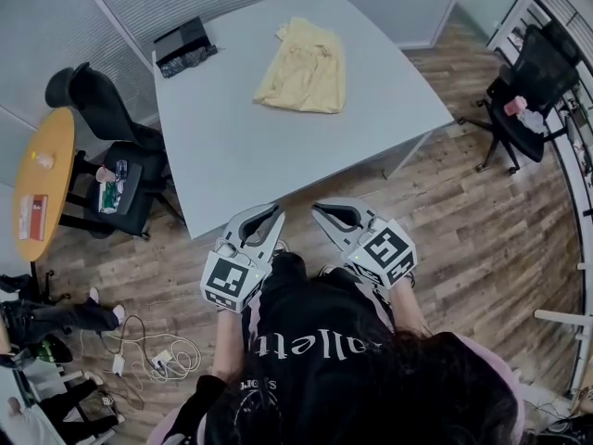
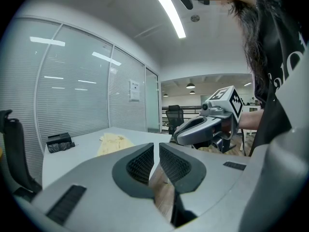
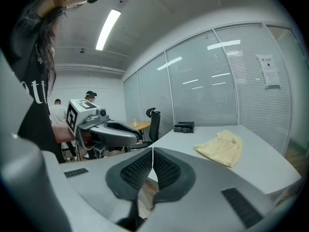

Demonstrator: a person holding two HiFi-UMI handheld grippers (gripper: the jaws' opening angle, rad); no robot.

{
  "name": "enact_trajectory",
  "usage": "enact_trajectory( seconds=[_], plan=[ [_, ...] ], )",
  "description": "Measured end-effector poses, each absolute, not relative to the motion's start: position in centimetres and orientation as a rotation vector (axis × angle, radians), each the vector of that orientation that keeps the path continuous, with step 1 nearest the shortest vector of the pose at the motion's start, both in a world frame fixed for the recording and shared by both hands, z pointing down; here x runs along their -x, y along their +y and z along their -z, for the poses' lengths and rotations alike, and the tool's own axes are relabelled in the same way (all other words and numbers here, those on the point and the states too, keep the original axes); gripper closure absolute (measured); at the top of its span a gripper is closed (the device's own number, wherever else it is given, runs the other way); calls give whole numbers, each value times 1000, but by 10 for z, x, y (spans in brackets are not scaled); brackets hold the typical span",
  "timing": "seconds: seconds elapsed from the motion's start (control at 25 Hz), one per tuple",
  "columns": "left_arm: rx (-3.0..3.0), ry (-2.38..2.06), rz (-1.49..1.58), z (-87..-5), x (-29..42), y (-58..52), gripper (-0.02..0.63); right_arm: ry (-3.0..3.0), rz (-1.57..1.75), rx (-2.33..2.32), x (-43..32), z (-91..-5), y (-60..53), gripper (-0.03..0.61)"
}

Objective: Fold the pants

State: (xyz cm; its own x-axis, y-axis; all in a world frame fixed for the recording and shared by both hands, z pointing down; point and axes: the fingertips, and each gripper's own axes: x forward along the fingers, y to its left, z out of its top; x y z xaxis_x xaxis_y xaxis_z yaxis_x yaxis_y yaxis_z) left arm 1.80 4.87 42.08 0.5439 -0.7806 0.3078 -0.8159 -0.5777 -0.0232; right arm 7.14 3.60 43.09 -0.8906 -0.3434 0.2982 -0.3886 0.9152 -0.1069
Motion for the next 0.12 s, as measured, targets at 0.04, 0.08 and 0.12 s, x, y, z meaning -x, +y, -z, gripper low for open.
enact_trajectory(
  seconds=[0.04,0.08,0.12],
  plan=[
    [-2650,-1377,-436,-421,-19,50,558,-2802,-238,-547,-73,-431,37,554],
    [-2649,-1376,-437,-421,-20,51,558,-2802,-239,-547,-74,-431,37,554],
    [-2649,-1375,-439,-421,-21,52,558,-2801,-240,-548,-75,-431,38,554]
  ],
)
